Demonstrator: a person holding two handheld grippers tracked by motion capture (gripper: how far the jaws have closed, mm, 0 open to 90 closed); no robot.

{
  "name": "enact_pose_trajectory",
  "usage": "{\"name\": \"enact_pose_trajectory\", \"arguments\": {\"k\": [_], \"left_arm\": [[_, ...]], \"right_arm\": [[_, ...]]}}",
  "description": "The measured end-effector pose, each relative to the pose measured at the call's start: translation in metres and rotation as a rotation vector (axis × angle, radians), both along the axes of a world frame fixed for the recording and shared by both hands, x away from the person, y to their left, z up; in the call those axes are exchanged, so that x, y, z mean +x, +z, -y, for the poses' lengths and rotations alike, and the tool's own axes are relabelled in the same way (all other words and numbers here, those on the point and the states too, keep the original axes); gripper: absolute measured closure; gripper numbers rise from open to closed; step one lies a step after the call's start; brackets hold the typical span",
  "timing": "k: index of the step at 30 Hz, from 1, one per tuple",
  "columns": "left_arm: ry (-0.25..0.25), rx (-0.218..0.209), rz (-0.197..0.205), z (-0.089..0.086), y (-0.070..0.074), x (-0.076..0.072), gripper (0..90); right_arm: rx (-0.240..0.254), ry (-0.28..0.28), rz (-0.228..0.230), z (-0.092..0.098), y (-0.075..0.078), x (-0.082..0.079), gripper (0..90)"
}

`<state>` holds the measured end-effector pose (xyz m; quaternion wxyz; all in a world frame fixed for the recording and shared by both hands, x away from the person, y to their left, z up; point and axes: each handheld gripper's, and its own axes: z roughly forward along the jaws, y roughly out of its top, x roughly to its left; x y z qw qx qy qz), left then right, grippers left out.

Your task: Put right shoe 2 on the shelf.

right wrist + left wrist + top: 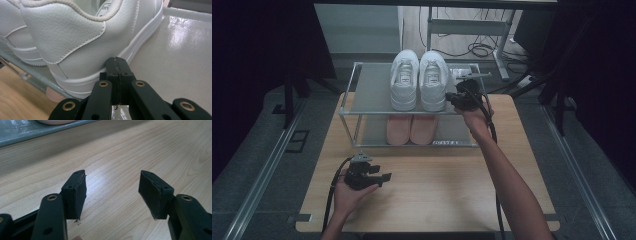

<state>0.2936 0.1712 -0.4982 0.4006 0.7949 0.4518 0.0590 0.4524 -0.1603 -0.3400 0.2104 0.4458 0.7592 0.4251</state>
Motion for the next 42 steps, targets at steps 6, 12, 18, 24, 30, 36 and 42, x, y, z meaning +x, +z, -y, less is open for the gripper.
{"name": "enact_pose_trajectory", "arguments": {"k": [6,12,18,24,30,36,42], "left_arm": [[0.001,0.000,0.004,0.000,0.000,0.000,39.1],[0.003,-0.001,0.003,-0.001,0.000,0.000,39.1],[0.003,-0.002,0.004,-0.001,0.000,0.000,39.1],[0.008,-0.009,0.001,-0.004,0.001,0.000,39.1],[0.018,-0.002,0.000,-0.007,0.000,0.000,39.1],[0.029,0.001,-0.001,-0.009,-0.001,-0.001,39.1],[0.026,0.003,-0.001,-0.005,0.000,0.000,39.1]], "right_arm": [[0.015,0.005,-0.002,-0.003,0.001,0.000,89.7],[0.012,0.020,-0.001,-0.010,0.000,-0.001,89.7],[0.016,0.012,-0.002,-0.010,0.000,-0.002,89.7],[0.017,0.022,0.005,-0.004,-0.002,-0.003,89.2],[0.028,0.047,0.005,0.003,-0.003,-0.003,88.2],[0.041,0.070,0.023,0.011,-0.003,-0.013,85.1],[0.086,0.100,0.050,0.028,-0.008,-0.031,83.3]]}}
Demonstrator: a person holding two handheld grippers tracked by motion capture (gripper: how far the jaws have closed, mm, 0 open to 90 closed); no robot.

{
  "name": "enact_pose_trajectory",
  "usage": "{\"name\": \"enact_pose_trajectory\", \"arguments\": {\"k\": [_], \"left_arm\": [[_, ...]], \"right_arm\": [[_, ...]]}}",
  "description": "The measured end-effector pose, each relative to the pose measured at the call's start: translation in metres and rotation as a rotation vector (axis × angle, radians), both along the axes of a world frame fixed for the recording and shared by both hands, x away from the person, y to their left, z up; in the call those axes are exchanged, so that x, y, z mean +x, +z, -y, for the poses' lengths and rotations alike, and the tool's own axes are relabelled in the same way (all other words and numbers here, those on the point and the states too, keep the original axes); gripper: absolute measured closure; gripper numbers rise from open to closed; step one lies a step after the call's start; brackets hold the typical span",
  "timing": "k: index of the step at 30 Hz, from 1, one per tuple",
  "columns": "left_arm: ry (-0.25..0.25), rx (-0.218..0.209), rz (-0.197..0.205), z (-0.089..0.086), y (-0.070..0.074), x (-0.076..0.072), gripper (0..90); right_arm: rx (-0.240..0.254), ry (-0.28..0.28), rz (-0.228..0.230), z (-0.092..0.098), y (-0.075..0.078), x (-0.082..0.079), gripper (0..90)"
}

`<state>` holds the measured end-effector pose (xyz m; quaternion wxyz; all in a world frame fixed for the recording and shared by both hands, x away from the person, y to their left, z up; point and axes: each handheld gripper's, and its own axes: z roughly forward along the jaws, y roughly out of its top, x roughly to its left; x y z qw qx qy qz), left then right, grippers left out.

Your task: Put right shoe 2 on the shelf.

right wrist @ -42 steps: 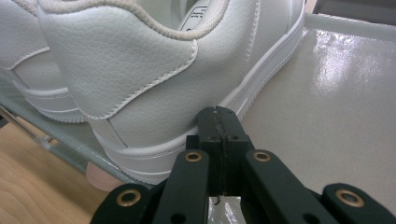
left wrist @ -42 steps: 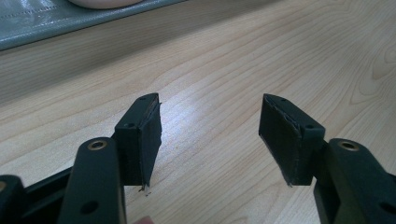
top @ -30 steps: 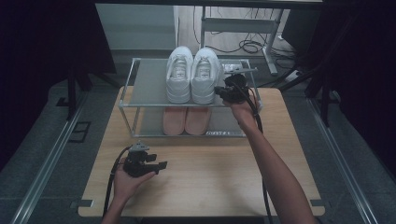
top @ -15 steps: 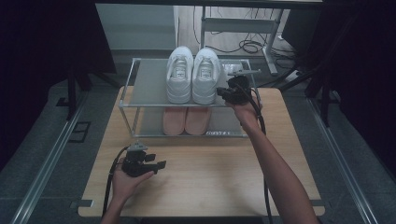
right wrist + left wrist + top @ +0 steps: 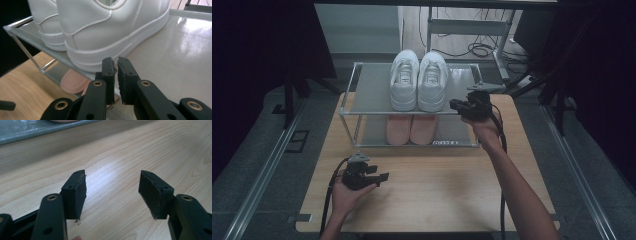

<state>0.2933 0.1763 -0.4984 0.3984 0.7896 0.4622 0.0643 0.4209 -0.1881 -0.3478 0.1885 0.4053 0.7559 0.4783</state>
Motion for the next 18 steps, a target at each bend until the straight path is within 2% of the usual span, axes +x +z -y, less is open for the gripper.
{"name": "enact_pose_trajectory", "arguments": {"k": [4,9,12,18], "left_arm": [[-0.004,0.002,0.003,0.001,0.001,0.000,39.1],[-0.004,-0.006,0.004,0.000,0.002,-0.003,39.1],[-0.005,-0.007,0.010,0.000,0.003,-0.003,39.1],[-0.005,-0.005,0.009,-0.002,0.003,-0.002,39.1]], "right_arm": [[0.015,0.015,0.015,0.013,-0.006,-0.013,79.2],[0.015,0.038,0.029,0.032,-0.018,-0.033,69.2],[0.003,0.046,0.031,0.044,-0.029,-0.046,61.8],[0.002,0.067,0.017,0.062,-0.058,-0.068,55.1]]}}
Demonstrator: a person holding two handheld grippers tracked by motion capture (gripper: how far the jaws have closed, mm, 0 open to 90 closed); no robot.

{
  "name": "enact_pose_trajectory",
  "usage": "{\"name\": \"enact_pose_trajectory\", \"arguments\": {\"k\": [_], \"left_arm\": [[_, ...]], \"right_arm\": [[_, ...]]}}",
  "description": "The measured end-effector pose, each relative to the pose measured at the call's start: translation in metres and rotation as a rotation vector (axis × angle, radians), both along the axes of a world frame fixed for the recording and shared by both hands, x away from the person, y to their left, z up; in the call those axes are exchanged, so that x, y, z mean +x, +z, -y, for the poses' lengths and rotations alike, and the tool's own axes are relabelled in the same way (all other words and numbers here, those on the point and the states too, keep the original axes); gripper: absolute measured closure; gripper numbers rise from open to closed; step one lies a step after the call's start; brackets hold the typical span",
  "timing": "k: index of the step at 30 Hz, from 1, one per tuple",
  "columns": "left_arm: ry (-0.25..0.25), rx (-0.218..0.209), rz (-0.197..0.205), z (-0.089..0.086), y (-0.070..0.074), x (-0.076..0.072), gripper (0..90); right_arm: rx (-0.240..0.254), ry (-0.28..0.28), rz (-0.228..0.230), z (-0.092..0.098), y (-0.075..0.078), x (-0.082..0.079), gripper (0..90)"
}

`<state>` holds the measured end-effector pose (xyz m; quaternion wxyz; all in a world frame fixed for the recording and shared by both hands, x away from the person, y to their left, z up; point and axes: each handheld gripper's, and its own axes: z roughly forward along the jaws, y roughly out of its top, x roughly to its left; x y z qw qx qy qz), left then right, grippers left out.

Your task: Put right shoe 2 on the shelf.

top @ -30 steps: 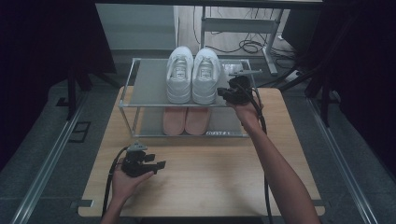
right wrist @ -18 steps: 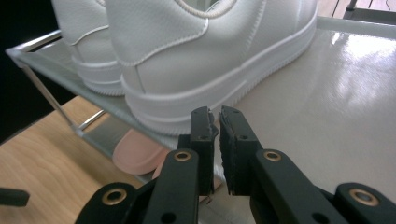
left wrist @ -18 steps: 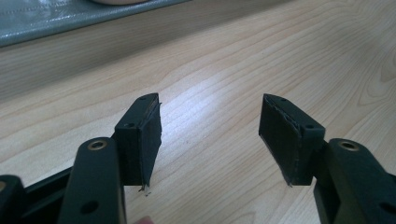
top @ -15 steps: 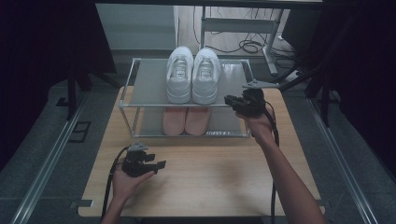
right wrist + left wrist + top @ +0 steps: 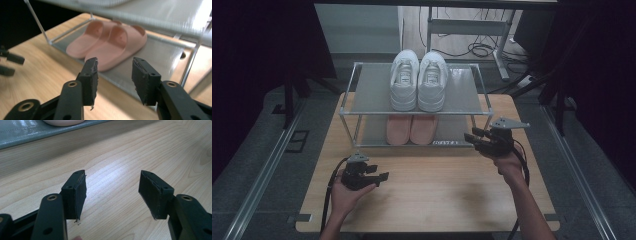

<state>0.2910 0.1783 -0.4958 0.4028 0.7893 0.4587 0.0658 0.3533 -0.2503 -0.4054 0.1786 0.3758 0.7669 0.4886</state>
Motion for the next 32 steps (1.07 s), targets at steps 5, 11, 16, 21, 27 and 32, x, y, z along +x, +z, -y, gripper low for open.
{"name": "enact_pose_trajectory", "arguments": {"k": [5,11,16,21,27,32], "left_arm": [[0.001,0.001,-0.006,0.002,-0.001,0.000,39.0],[-0.003,0.003,-0.004,0.003,-0.001,-0.001,39.0],[0.000,-0.001,-0.005,0.003,-0.001,-0.001,39.0],[0.002,0.003,-0.008,0.003,-0.002,0.000,38.9],[0.002,0.003,-0.010,0.003,-0.002,0.000,38.9],[0.012,0.000,-0.008,0.003,-0.001,0.001,38.9]], "right_arm": [[-0.005,0.003,-0.022,0.010,-0.024,-0.013,53.5],[0.012,-0.012,-0.058,0.022,-0.053,-0.023,52.7],[0.025,-0.033,-0.085,0.030,-0.071,-0.026,52.3],[0.026,-0.053,-0.098,0.036,-0.081,-0.027,52.2],[0.043,-0.053,-0.054,0.036,-0.077,-0.030,52.1],[0.036,-0.048,-0.043,0.039,-0.076,-0.033,48.8]]}}
